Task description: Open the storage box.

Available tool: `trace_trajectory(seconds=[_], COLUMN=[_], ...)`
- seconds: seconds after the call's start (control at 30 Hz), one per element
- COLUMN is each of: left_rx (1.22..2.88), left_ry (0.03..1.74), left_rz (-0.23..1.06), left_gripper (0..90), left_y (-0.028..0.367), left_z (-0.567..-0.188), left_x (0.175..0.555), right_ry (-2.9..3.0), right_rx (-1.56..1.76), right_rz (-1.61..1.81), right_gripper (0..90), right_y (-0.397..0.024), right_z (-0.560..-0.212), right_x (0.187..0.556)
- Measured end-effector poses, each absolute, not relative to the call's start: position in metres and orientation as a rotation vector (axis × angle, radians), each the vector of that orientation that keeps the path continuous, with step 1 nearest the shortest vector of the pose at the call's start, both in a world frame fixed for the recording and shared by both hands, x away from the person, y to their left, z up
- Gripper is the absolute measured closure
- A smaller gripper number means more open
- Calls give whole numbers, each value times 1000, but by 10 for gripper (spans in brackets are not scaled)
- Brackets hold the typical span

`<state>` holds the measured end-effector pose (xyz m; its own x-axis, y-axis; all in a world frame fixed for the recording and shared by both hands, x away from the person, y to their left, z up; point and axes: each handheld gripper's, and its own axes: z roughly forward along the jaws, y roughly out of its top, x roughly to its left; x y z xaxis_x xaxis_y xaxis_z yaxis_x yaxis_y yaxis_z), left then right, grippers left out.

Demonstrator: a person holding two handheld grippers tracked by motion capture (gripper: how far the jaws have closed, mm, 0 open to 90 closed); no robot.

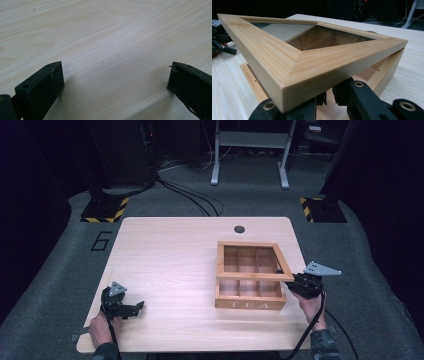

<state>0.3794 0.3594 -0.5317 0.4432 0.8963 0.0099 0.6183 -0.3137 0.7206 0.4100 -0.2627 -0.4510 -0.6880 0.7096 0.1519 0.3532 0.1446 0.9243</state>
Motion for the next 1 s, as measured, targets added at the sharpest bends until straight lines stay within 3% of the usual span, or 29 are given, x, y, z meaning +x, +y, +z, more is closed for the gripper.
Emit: trace_trajectory(seconds=[1.0], left_rx=[2044], left_ry=[1270], left_rz=[550], left_gripper=[3], left_y=[359], left_z=[-532], left_x=[379], right_ry=[2087], right_rx=[961], right_rz=[1526], right_gripper=[817], right_y=[-257], right_z=[-414], right_x=[437])
